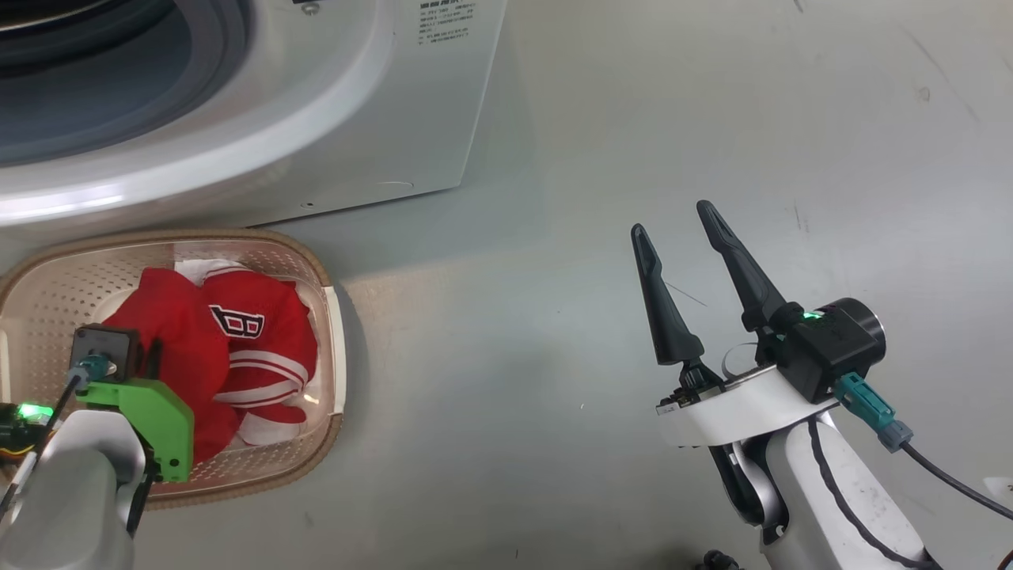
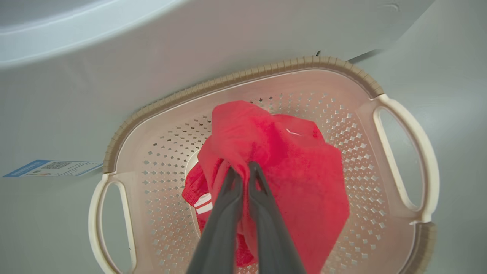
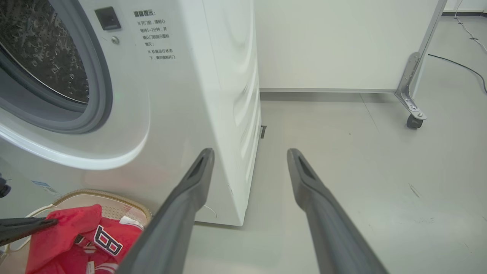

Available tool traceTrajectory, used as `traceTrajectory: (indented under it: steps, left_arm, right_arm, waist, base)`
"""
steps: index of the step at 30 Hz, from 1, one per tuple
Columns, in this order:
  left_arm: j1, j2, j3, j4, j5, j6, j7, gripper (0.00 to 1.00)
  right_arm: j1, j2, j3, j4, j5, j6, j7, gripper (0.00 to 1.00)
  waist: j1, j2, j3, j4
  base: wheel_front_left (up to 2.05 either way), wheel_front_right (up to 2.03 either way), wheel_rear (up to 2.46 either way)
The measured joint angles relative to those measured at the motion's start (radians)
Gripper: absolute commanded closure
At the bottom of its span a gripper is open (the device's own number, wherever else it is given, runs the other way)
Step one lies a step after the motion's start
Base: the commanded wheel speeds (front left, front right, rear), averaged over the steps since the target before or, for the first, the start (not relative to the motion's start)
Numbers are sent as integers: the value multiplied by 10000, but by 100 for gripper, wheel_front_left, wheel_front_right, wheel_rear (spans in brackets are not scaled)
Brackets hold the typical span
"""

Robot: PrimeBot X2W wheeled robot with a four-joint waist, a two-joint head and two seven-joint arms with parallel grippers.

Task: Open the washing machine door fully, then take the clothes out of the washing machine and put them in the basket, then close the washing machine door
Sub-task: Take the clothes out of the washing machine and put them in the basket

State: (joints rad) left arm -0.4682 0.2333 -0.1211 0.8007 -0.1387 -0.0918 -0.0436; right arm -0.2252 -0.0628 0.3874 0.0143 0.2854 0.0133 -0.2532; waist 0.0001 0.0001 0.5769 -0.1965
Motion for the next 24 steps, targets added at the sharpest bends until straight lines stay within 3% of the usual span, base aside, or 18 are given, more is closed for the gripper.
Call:
traceTrajectory:
  steps: [17,18,19,20,24]
  left_arm:
    - [-820,13,282,1373,-104,265,-119,100]
    - [-842,-12,280,1450,-104,265,-123,95]
    - [-870,-44,278,1524,-105,265,-180,67]
    - [-904,-81,280,1592,-107,265,-213,0]
    - [-1048,-232,362,1933,-236,370,-240,0]
  right_arm:
    - [-385,10,-52,-69,-255,-153,0,0]
    - [-389,10,-48,-63,-255,-153,0,0]
    - [-397,10,-44,-58,-255,-153,0,0]
    - [-416,10,-42,-46,-255,-153,0,0]
    - [-548,10,-36,15,-255,-153,-2,0]
  waist:
    - [0,0,772,124]
    - [0,0,773,136]
    - [0,0,771,146]
    - [0,0,766,154]
    - [0,0,720,184]
  base:
    - [0,0,0]
    - [0,0,0]
    - [0,0,0]
    - [0,0,0]
    - [0,0,0]
